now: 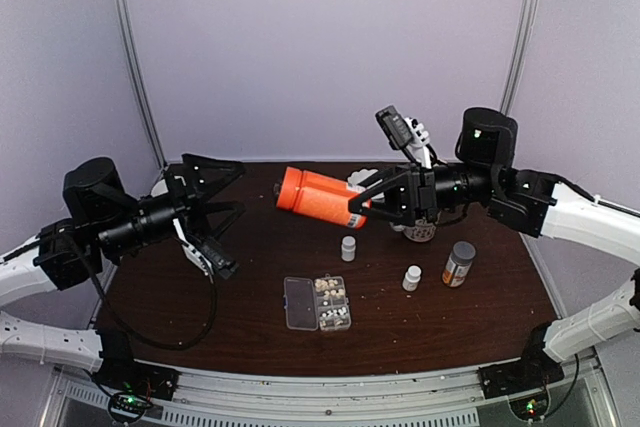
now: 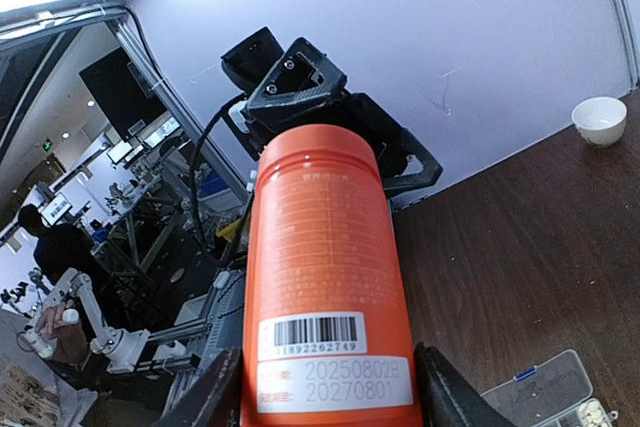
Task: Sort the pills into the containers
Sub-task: Screw the lid of the pill bottle onto the pill bottle.
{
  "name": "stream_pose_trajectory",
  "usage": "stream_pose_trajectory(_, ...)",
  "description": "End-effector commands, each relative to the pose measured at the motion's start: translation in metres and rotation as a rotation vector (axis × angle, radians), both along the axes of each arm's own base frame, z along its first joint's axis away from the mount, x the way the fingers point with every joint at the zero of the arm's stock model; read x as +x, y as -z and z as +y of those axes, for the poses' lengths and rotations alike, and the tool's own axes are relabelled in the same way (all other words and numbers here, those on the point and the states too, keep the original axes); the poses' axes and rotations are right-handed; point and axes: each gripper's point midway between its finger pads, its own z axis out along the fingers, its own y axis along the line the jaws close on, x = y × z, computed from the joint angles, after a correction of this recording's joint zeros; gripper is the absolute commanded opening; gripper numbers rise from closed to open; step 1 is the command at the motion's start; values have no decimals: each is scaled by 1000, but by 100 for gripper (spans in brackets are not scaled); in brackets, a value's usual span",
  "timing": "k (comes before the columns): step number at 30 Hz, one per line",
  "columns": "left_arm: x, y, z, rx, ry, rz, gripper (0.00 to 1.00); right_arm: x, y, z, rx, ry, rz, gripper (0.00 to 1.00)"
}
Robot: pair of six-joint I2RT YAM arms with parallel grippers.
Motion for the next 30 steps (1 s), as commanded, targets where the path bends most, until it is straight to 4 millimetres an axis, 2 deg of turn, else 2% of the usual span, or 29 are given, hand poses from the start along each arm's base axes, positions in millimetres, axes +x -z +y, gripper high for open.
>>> stream_pose_trajectory(1,-29,-4,10,-164,117,272,97,3,1,-18,-71,57,-166,0)
stream_pose_trajectory(4,-48,-27,14,-385,230,500,97,3,-3,-27,-84,103,-277,0)
stream_pose_trajectory(6,-55,-36,16,-506,281,712,97,5,-6,-34,-77,138,-356,0)
stream_pose_trajectory(8,-58,-44,18,-607,294,940,98,4,-13,-40,-52,162,-445,0)
stream_pose_trajectory(11,-51,-57,19,-747,248,1248,98,7,-19,-46,-20,215,-567,0)
stream_pose_trajectory(14,-46,-57,11,-816,202,1505,97,12,-27,-51,10,284,-678,0)
stream_pose_trajectory(17,-36,-61,3,-965,173,1762,98,14,-23,-52,5,329,-789,0)
stream_pose_trajectory(22,-42,-77,-13,-1093,303,2160,98,10,-23,-48,9,346,-975,0)
stream_pose_trajectory(26,-18,-52,-11,-1279,-24,2452,95,4,-27,-42,27,360,-1088,0)
stream_pose_trajectory(30,-23,-60,-10,-1323,5,2623,95,-2,-30,-34,25,365,-1186,0)
